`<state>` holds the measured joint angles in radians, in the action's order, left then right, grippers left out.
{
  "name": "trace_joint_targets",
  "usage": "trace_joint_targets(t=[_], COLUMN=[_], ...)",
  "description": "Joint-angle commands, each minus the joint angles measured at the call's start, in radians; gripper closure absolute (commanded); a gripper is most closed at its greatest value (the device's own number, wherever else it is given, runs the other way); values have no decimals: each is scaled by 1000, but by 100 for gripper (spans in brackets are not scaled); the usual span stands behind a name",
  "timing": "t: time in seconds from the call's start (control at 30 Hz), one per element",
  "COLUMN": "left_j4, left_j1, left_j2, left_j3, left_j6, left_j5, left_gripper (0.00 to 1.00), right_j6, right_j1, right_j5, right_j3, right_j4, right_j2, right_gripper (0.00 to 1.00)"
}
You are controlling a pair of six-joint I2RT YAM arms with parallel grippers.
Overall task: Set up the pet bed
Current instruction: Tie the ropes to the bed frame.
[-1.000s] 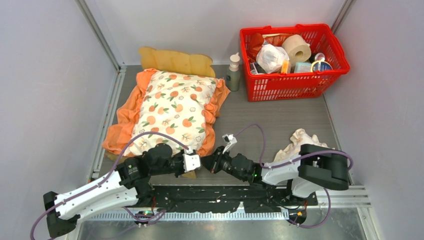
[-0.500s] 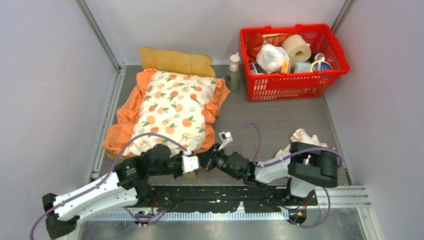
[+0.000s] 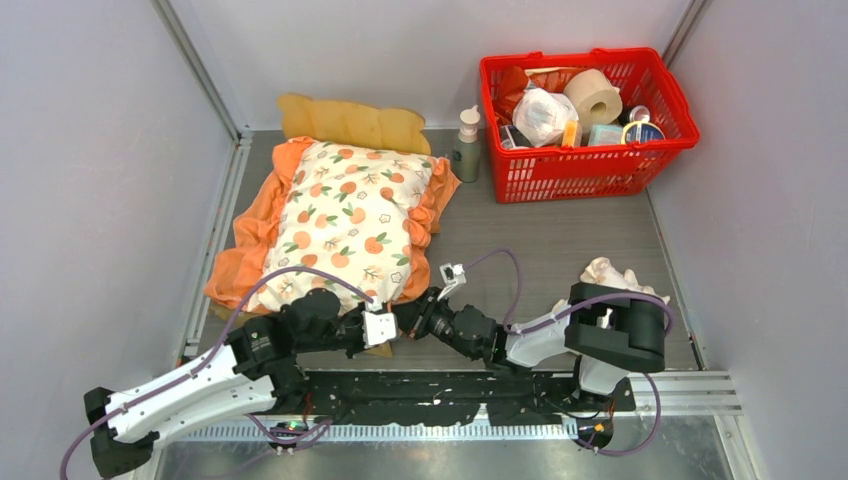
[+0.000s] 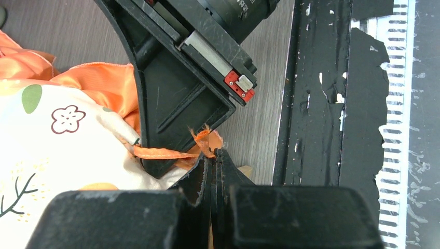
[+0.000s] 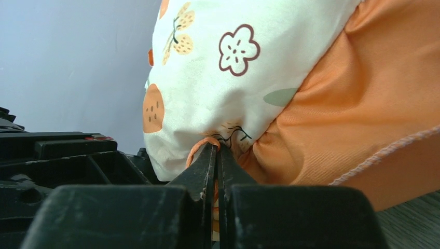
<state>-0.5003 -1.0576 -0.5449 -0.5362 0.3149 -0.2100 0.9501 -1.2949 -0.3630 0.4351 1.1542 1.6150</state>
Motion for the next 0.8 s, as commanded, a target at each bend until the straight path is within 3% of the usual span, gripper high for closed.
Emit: trace_joint_targets(t=[0.0,0.2,0.47,0.77], left_j4=[100,108,112,121], left_j1=[-1,-2,-2,-1], left_j2=[13,10,10,8], left_j3=[-28,-21,-22,-24], left_j6=[0,7,18,13], left_j5=[-49,-40,-27,-39], left_gripper=[100,100,100,100], right_j6=[81,126,126,80], right_j1=[-7,-14,-15,-3], right_j5=[5,24,-10,-31], right_j3=[3,-18,-70,-48], right_j4=[74,121,16,41], right_j2=[34,45,-45,-29], right_gripper=[95,95,95,95])
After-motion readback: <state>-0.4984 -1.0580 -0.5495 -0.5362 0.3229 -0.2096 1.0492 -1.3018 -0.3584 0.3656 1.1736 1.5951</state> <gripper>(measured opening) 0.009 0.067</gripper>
